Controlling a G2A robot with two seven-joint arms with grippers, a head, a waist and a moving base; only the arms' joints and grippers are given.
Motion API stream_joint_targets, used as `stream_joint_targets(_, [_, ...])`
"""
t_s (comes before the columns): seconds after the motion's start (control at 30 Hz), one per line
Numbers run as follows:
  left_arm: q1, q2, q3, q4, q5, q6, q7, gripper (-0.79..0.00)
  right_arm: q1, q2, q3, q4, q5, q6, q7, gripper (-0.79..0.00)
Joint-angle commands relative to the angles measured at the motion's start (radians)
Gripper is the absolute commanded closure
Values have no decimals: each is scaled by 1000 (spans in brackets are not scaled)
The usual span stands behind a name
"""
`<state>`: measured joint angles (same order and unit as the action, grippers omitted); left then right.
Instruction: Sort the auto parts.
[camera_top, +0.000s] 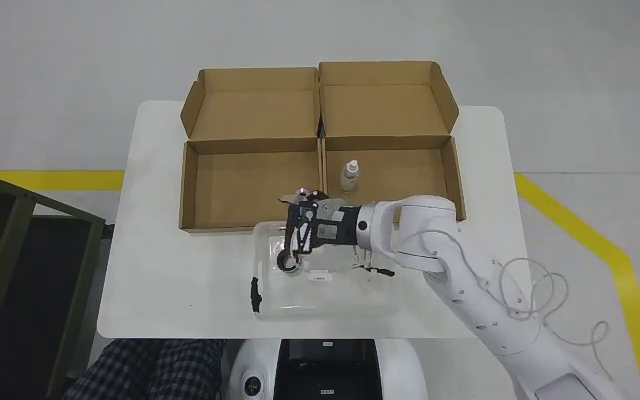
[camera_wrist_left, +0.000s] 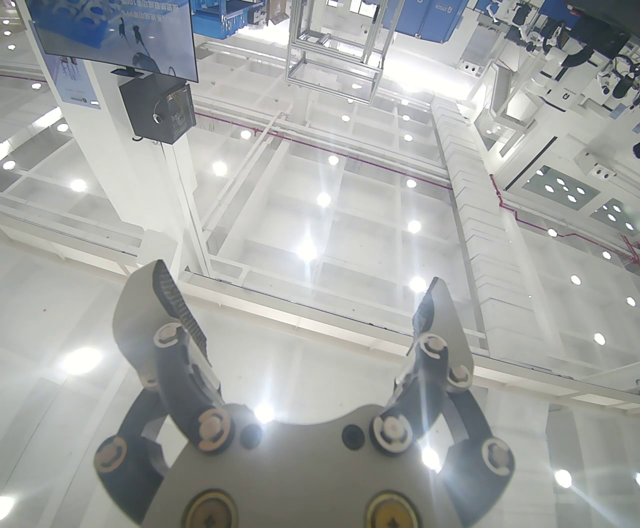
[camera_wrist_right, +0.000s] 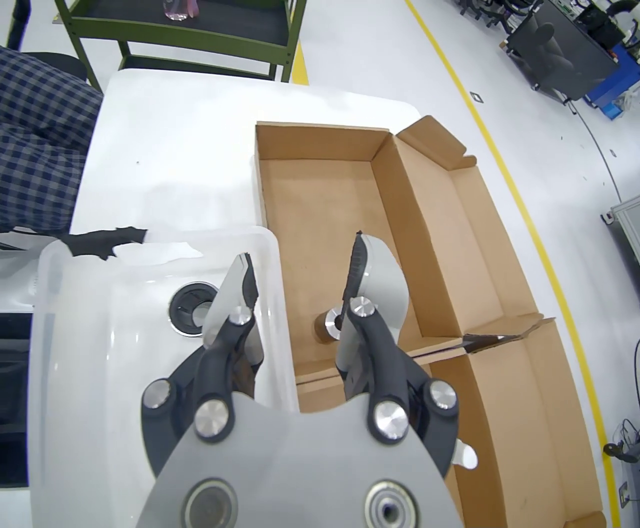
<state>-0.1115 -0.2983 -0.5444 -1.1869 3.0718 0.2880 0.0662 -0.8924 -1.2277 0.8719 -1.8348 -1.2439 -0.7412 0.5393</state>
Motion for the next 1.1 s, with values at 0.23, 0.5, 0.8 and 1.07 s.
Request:
stream_joint_targets(0.23, [0,0,0,0,0,0,0,-785,-98,16,-8,-42,-65,-36,-49,-354])
stream_joint_targets(0.5, [0,0,0,0,0,0,0,-785,-150,24,-19,-35,-126,-47,-111,-376])
stream_joint_targets(0.8, [0,0,0,0,0,0,0,-785,-167,24,-47,27,-188,-40,-160,-397])
stream_joint_targets(1.07, [0,0,0,0,0,0,0,-785,-160,20,-64,77,-238,-17,-184,-600])
